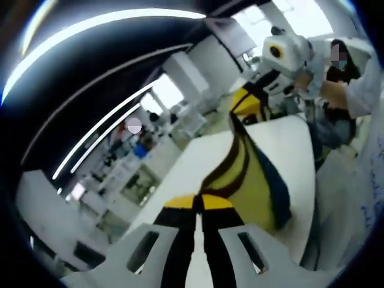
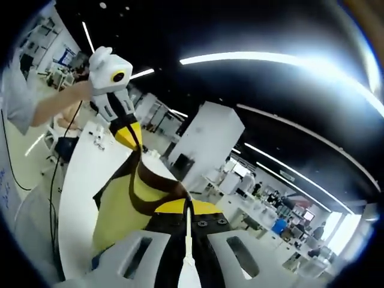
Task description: Fold the garment on the visible template until the final outline fits inside the template.
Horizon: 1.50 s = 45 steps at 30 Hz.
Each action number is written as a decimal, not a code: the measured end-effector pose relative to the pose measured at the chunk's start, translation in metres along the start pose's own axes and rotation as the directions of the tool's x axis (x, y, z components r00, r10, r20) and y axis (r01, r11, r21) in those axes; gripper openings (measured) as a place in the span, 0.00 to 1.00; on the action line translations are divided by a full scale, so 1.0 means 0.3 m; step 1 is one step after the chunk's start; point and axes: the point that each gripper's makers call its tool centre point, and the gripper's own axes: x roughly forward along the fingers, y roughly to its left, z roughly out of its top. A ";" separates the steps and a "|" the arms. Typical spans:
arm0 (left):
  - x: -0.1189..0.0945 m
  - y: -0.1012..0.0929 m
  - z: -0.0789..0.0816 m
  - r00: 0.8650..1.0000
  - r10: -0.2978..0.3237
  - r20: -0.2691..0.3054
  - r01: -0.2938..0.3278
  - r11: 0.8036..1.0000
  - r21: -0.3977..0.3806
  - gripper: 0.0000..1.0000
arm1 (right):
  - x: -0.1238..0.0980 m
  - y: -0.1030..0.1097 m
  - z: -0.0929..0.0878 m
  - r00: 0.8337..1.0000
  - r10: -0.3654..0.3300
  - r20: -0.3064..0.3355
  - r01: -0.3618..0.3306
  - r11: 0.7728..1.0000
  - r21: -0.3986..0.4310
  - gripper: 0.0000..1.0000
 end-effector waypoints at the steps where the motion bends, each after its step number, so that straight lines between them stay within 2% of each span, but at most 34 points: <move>1: -0.007 -0.001 0.010 1.000 0.002 0.005 -0.002 1.000 0.008 0.00 | -0.005 -0.002 0.007 1.000 -0.005 0.003 0.005 1.000 -0.008 0.01; 11: -0.092 -0.044 0.108 1.000 0.019 0.021 -0.020 0.998 0.054 0.00 | -0.088 0.007 0.095 0.999 -0.026 0.039 0.028 0.998 -0.047 0.01; 17: -0.139 -0.089 0.119 1.000 0.020 0.018 -0.021 0.998 0.055 0.00 | -0.136 0.040 0.133 0.998 -0.024 0.058 0.028 0.998 -0.062 0.01; 23: -0.161 -0.130 0.103 1.000 0.010 -0.007 -0.009 0.999 0.051 0.00 | -0.164 0.080 0.136 0.998 -0.014 0.057 0.018 0.997 -0.070 0.01; 29: -0.147 -0.167 0.067 0.999 -0.018 -0.034 0.020 0.999 0.050 0.00 | -0.177 0.130 0.086 1.000 -0.001 0.030 0.003 0.999 -0.053 0.01; 34: -0.108 -0.180 0.020 0.997 -0.047 -0.055 0.049 0.998 0.034 0.00 | -0.166 0.164 0.019 1.000 0.015 -0.004 -0.015 1.000 -0.023 0.01; 45: 0.005 -0.184 -0.112 0.986 -0.122 -0.115 0.120 0.993 -0.022 0.00 | -0.079 0.203 -0.156 0.995 0.059 -0.086 -0.053 0.996 0.068 0.01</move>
